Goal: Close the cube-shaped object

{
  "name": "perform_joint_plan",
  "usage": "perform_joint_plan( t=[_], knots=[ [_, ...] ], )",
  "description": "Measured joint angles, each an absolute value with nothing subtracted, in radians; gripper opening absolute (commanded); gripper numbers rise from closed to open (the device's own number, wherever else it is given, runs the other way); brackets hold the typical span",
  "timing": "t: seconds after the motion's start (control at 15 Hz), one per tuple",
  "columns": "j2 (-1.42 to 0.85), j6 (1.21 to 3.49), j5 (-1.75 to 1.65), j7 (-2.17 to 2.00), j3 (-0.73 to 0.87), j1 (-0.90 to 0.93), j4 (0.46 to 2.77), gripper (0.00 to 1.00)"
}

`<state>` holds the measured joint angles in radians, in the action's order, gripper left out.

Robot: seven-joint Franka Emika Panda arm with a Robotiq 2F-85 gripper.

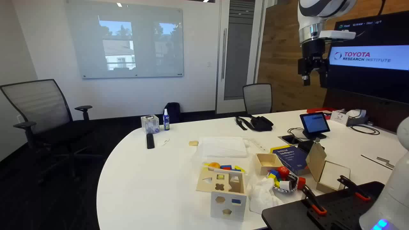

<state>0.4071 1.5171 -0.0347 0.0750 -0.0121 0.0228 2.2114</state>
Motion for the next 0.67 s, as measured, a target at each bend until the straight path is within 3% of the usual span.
perform_joint_plan(
  t=[0.33,0.67],
  knots=[
    [0.379,1.559,-0.048,0.079,-0.027,0.037,2.203,1.0],
    [0.17,1.772,-0.169,0.078,-0.136,0.109,2.124,1.0]
  ],
)
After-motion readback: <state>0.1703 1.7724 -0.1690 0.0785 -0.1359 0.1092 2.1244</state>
